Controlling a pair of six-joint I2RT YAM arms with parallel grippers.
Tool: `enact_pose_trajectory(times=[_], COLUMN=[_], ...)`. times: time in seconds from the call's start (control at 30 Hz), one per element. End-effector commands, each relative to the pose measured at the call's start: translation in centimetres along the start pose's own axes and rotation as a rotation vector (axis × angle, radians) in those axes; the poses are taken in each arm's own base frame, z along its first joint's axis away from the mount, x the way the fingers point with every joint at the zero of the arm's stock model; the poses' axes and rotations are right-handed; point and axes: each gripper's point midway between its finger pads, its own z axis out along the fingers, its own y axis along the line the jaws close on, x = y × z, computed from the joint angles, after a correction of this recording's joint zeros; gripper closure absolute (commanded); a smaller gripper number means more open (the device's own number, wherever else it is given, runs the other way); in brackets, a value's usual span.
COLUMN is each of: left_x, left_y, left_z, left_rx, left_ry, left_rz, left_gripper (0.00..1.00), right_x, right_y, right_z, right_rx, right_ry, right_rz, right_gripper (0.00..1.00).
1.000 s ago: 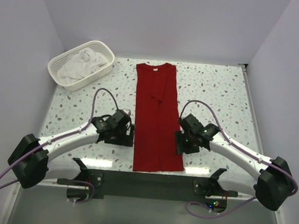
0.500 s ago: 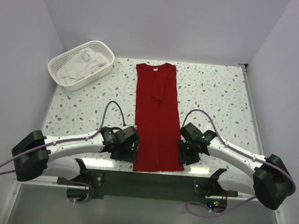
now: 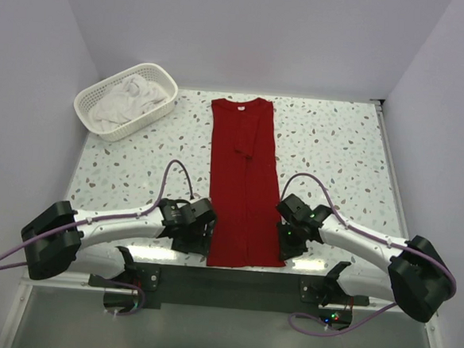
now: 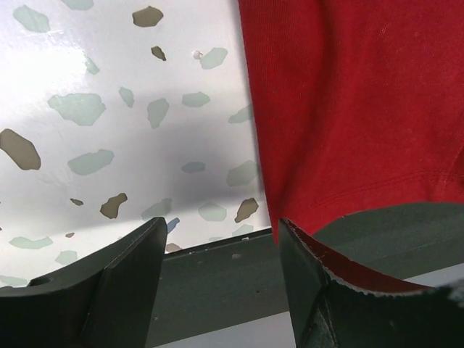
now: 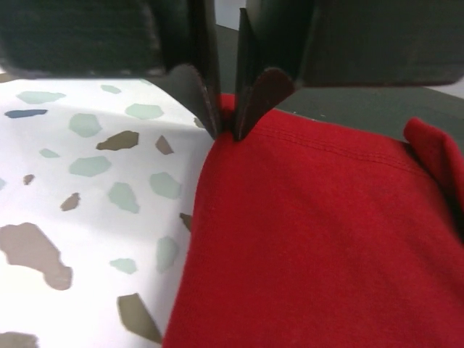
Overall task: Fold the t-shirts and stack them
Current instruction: Fold the tshirt
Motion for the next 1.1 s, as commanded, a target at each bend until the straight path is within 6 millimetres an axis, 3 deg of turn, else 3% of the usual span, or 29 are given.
enact_pose_trajectory(times=[0.0,0.07,0.13,0.47,0.8,0.93,1.07], left_x=[0.2,0.3,0.3,0.8,2.0,1.8,1.8], left_y=[-0.7,-0.7,-0.6,-1.3,-1.4,-1.3,-1.2], left_z=[0.1,0.2,0.4,0.8,2.1,1.8,1.8], left_rx=[0.023,0.020,0.012,0.016,0.010,0.005,0.002], left_ry=[0.007,0.008,0.015,0.061,0.134,0.124,0.122], left_rz=[-0.016,-0.015,-0.013,-0.004,0.020,0.016,0.008], left_gripper=[0.33,0.36,0.38,0.52,0.54,0.60,0.61], right_x=[1.1,1.3,1.3,1.3,1.5,1.3,0.2], right_y=[-0.3,-0.3,-0.1,0.5,0.5,0.2,0.9], right_z=[1.1,1.3,1.4,1.5,1.3,0.5,-1.2], right_rx=[0.009,0.007,-0.003,-0.021,-0.023,-0.005,-0.027], right_ry=[0.033,0.041,0.042,0.038,0.039,0.020,-0.048], right_rz=[0.007,0.004,-0.002,-0.031,-0.037,-0.030,-0.016], right_gripper=[0.86,0.97,1.00,1.00,1.00,1.00,0.86])
